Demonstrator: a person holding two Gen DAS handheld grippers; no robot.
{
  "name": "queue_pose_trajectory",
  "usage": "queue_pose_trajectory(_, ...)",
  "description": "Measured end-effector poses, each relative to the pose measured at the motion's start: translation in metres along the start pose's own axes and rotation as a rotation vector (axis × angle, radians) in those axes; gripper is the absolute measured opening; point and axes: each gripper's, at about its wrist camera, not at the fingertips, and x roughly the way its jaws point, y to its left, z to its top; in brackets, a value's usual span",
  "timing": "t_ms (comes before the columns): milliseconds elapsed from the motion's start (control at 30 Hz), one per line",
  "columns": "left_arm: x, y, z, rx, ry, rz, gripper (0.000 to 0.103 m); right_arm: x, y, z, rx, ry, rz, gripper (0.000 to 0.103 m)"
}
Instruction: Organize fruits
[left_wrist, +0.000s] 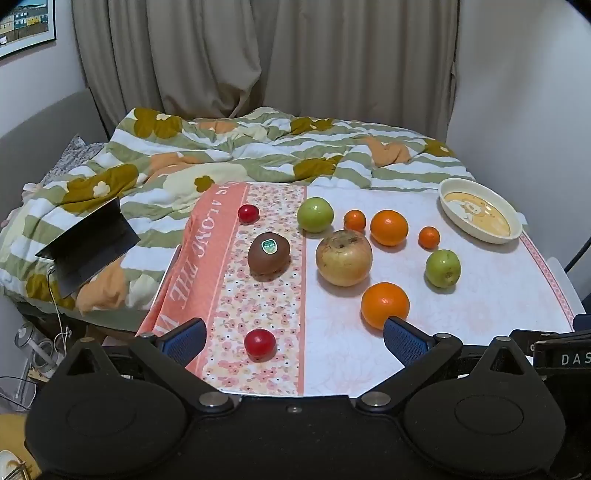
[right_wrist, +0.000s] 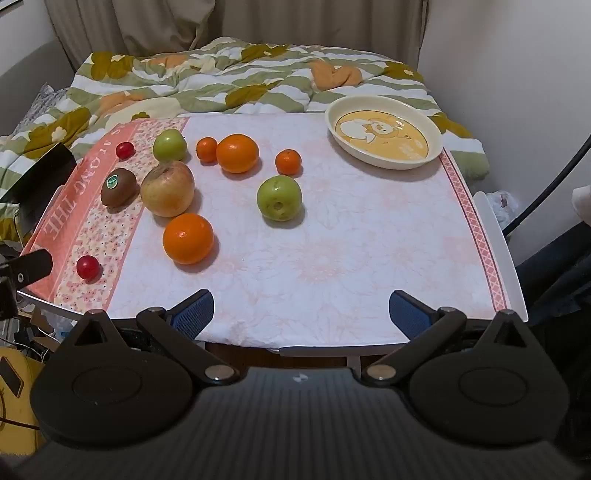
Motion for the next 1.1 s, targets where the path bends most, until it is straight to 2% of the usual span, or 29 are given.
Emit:
queue_pose_trajectory(33,-0.001,0.001,-0.001,-0.012,-0.017,-0.007,0.103,0.001,0.0,0.0,-0.001,0.002,-0.001,0.103)
queue_pose_trajectory(400,0.003,0.003,0.004,-0.007,0.018,0.012,0.103,0.006,0.005,0.002,-0.005,0.003,0.0,0.103)
queue_pose_trajectory(1100,0.006,0.012,0.006,-0.018,0.029,0.027,0.103,0.012,0.009,0.004,-0.012,0.025,0.008,0.103)
